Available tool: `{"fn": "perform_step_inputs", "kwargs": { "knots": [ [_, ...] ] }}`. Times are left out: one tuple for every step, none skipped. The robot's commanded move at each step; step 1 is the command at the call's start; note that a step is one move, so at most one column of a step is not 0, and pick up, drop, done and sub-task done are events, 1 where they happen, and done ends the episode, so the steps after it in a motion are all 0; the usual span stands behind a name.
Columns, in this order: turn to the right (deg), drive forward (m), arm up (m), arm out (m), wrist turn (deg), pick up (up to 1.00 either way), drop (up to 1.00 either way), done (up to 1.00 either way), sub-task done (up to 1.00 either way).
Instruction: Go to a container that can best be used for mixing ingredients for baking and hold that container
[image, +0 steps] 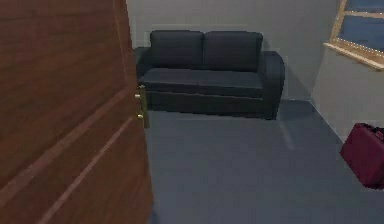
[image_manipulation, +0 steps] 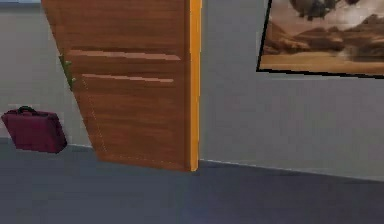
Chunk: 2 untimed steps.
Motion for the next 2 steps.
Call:
{"fn": "perform_step_inputs", "kwargs": {
  "knots": [
    [45.0,0.00,0.00,0.00,0.0,0.00,0.00,0.00,0.00],
    [45.0,0.00,0.00,0.00,0.0,0.00,0.00,0.00,0.00]
  ]
}}
